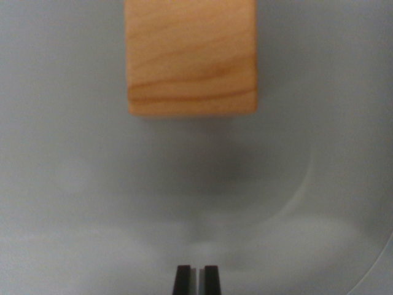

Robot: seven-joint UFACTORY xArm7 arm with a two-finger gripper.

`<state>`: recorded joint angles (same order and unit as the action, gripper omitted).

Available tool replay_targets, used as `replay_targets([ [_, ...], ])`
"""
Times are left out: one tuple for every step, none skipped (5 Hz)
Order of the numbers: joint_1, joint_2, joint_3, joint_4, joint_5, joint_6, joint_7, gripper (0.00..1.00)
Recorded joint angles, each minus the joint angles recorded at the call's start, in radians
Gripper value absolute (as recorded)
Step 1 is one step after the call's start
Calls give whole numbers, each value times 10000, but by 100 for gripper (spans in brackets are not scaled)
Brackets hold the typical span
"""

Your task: Push wooden cube

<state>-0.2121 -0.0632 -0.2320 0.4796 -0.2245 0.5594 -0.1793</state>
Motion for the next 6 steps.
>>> replay_targets([
  [0, 0, 0, 0, 0, 0, 0, 0],
  [-24, -12, -27, -126, -29, -112, -25, 0],
  [-24, -12, -27, -126, -29, -112, -25, 0],
  [-38, -19, -43, -202, -47, -179, -40, 0],
  [-38, -19, -43, -202, -47, -179, -40, 0],
  [-44, -22, -49, -232, -54, -206, -46, 0],
])
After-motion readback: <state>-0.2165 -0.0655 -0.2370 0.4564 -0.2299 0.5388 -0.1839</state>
